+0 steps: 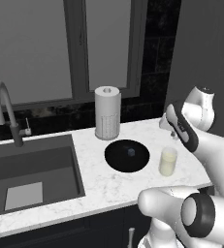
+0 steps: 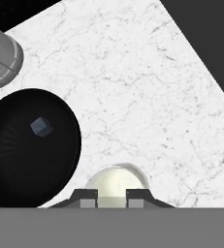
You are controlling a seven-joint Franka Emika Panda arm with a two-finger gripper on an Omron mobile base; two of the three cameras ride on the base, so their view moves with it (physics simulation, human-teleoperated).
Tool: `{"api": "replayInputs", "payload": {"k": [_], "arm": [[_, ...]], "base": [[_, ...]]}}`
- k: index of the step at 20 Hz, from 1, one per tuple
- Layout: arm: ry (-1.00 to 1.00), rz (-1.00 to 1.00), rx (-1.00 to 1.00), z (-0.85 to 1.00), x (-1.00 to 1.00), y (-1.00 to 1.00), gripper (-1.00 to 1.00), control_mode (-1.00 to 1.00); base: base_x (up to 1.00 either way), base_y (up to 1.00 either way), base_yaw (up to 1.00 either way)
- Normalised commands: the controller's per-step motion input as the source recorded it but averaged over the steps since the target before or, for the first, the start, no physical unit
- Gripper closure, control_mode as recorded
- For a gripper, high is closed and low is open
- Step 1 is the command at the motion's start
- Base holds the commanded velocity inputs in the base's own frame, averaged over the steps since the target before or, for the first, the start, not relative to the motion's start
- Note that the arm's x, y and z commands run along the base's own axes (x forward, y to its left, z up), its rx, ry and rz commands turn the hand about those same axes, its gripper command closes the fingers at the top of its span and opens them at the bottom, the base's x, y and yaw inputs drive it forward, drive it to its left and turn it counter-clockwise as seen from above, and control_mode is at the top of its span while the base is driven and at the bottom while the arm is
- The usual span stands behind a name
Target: Grab a lemon wedge from the fridge and one ice cube from the ice bowl, and put them in the glass of lemonade.
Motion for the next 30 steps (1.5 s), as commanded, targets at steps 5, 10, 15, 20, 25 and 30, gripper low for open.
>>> {"api": "replayInputs", "payload": {"k": [5,10,15,20,25,30], "arm": [[-0.09,-0.01,-0.01,-0.04,-0.04,0.00,1.00,-1.00],[0.00,-0.01,0.00,-0.33,-0.13,0.00,1.00,-1.00],[-0.05,-0.01,0.00,-0.01,-0.27,0.00,1.00,-1.00],[0.00,0.00,-0.02,0.10,0.01,0.10,1.00,-1.00],[0.00,0.00,0.00,-0.08,0.05,0.00,1.00,-1.00],[0.00,0.00,-0.01,-0.07,0.00,0.00,1.00,-1.00]], "base": [[0.00,0.00,0.00],[0.00,0.00,0.00],[0.00,0.00,0.00],[0.00,0.00,0.00],[0.00,0.00,0.00],[0.00,0.00,0.00]]}}
